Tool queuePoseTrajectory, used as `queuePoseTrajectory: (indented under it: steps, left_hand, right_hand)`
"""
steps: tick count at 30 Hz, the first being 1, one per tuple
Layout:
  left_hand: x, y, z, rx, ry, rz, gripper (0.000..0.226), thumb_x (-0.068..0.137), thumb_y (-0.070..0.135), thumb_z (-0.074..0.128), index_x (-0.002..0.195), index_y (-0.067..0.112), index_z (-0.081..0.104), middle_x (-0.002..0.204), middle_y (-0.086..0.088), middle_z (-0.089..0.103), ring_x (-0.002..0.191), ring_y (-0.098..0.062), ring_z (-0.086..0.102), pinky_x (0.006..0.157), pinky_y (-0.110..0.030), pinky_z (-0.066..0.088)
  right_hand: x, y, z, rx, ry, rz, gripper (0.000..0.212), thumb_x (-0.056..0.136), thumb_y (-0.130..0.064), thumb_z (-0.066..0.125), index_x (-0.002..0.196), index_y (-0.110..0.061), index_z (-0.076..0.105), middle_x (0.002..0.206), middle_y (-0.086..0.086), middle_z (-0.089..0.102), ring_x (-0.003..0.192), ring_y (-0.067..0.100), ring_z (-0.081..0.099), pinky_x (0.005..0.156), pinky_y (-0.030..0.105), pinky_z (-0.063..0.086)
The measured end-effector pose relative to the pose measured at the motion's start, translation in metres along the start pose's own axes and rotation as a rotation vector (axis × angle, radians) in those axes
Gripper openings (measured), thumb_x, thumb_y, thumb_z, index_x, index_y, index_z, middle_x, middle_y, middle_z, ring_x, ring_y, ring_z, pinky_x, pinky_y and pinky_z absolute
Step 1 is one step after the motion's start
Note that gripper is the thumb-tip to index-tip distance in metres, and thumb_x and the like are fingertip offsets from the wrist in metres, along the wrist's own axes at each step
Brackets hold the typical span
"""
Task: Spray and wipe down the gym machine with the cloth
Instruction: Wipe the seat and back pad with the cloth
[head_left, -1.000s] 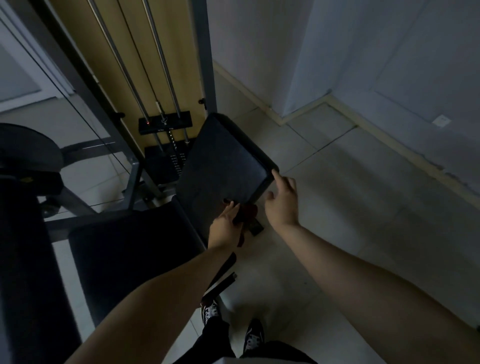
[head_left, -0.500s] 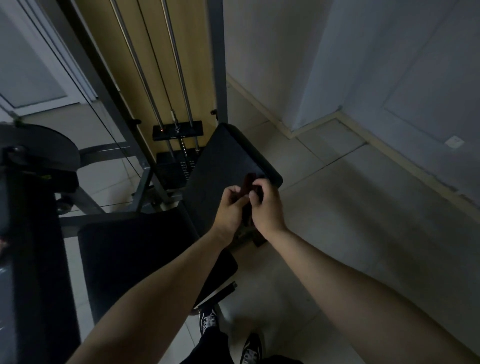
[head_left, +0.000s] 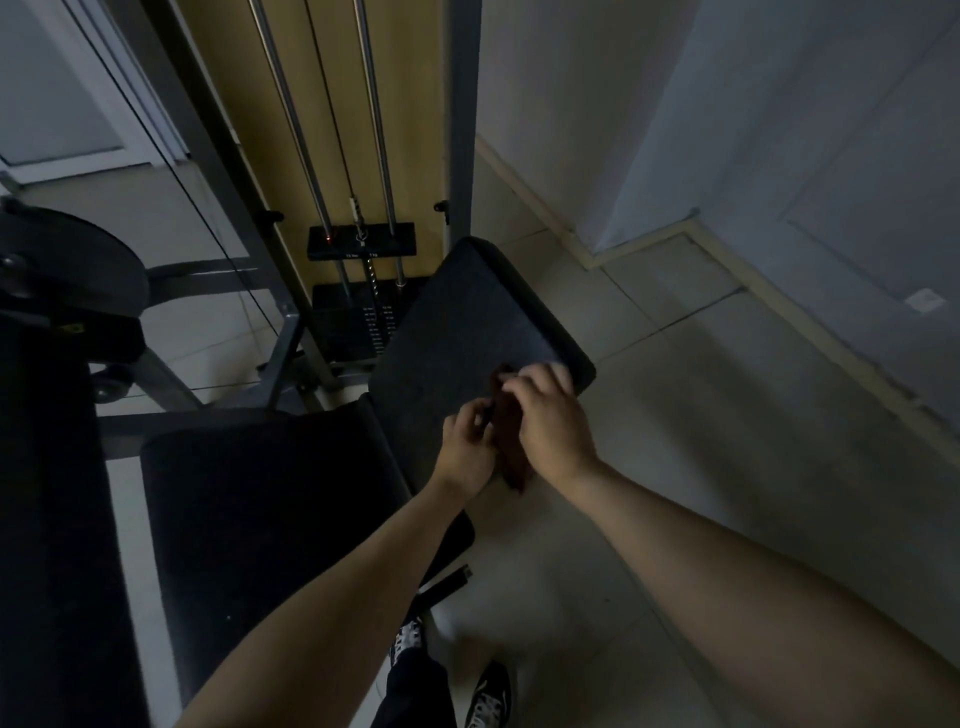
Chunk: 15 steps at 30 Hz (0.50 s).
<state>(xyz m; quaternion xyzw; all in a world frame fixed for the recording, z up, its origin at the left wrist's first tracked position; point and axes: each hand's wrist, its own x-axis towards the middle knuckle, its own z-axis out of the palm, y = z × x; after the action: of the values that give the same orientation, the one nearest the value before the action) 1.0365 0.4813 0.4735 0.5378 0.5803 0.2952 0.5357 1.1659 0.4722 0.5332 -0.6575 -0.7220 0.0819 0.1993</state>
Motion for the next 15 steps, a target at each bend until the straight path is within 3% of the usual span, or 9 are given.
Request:
queuePoseTrajectory:
  steps: [3,6,9,12,15]
  left_hand:
    - [-0.001,-0.017,0.0,-0.106,-0.024,-0.083,0.027,0.087,0.007,0.051,0.105,0.027,0.046,0.113,-0.015,0.061,0.096,-0.032,0.062,0.085,-0.057,0.052]
    - [-0.011,-0.021,0.001,-0.262,-0.043,-0.277,0.017,0.1,0.004,0.047,0.105,0.02,0.046,0.105,-0.014,0.064,0.086,-0.028,0.063,0.072,-0.045,0.054]
    - [-0.009,-0.026,-0.002,-0.488,-0.03,-0.398,0.017,0.103,0.015,0.048,0.118,0.013,0.055,0.111,-0.018,0.07,0.088,-0.028,0.069,0.064,-0.036,0.056]
    - [-0.009,-0.022,-0.009,-0.554,-0.026,-0.367,0.019,0.104,0.011,0.047,0.118,0.014,0.06,0.111,-0.015,0.071,0.095,-0.028,0.07,0.072,-0.037,0.057]
    - [-0.007,-0.019,-0.019,-0.494,-0.047,-0.34,0.019,0.101,0.004,0.049,0.103,0.014,0.065,0.1,-0.014,0.072,0.087,-0.029,0.072,0.073,-0.04,0.06]
  right_hand:
    - [-0.017,0.001,0.027,-0.18,-0.077,-0.088,0.041,0.088,-0.012,0.057,0.128,-0.012,0.063,0.121,0.006,0.06,0.126,0.031,0.046,0.11,0.046,0.043]
    - [-0.023,-0.003,0.035,-0.223,-0.108,-0.125,0.049,0.093,-0.023,0.04,0.136,-0.01,0.06,0.119,0.005,0.064,0.123,0.028,0.052,0.121,0.049,0.024]
    - [-0.029,-0.009,0.033,-0.138,-0.277,-0.141,0.061,0.093,-0.033,0.038,0.153,-0.02,0.037,0.138,0.0,0.057,0.135,0.019,0.041,0.12,0.044,0.009]
    - [-0.029,-0.011,0.032,-0.138,-0.364,-0.197,0.071,0.086,-0.022,0.056,0.153,-0.032,0.034,0.154,0.001,0.036,0.141,0.023,0.027,0.115,0.044,0.015]
    - [-0.013,-0.012,0.03,-0.162,-0.447,-0.202,0.062,0.089,-0.012,0.059,0.149,-0.025,0.045,0.151,0.007,0.034,0.138,0.029,0.03,0.113,0.043,0.034]
